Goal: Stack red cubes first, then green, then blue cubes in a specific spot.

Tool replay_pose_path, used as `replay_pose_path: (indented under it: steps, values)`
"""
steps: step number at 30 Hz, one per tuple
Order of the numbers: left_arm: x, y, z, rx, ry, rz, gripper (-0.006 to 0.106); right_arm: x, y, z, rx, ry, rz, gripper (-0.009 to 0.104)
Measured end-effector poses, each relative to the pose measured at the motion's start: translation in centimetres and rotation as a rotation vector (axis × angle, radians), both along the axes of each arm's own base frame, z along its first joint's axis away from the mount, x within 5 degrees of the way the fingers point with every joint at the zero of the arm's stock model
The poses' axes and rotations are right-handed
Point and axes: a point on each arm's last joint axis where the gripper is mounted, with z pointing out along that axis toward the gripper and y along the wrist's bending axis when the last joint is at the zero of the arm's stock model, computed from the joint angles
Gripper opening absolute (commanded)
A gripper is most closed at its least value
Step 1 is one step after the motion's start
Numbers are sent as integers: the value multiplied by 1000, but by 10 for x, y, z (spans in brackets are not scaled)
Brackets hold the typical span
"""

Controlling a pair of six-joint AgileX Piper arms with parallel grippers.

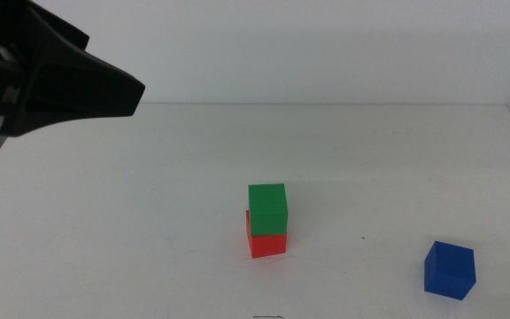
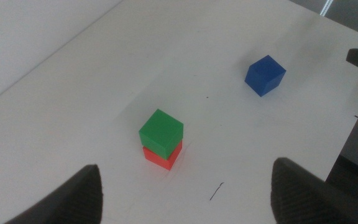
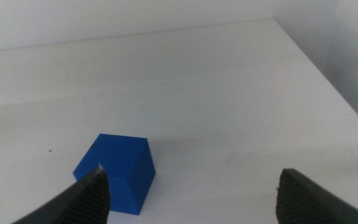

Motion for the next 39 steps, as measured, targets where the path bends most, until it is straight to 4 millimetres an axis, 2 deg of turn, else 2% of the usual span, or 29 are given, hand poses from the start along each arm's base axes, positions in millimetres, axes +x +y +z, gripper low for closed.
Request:
replay_pose_path:
  steps: [4, 6, 8, 12, 15, 18, 23, 28, 32, 34, 39]
  values:
    - [0, 0, 0, 0, -2, 1, 91, 0, 2, 1, 57, 7, 3, 75]
    - [0, 0, 0, 0, -2, 1, 91, -1, 2, 9, 77, 27, 4, 75]
    - [0, 0, 0, 0, -2, 1, 91, 1, 3, 24, 83, 56, 3, 75]
    - [0, 0, 0, 2, -2, 2, 91, 9, 3, 71, 89, 107, 2, 75]
    - [0, 0, 0, 3, -2, 2, 91, 23, 3, 108, 88, 156, -1, 75]
    - [0, 0, 0, 3, -2, 2, 91, 42, 4, 130, 86, 262, -5, 75]
    - [0, 0, 0, 3, -2, 2, 91, 83, 12, 149, 70, 470, 37, 75]
    - [0, 0, 0, 3, -2, 2, 91, 123, 41, 145, 48, 636, 153, 75]
    - [0, 0, 0, 3, -2, 2, 91, 145, 54, 134, 153, 728, 96, 75]
    - [0, 0, 0, 3, -2, 2, 91, 156, 57, 123, 239, 785, 10, 75]
    - [0, 0, 0, 3, -2, 2, 91, 186, 64, 86, 287, 939, -112, 75]
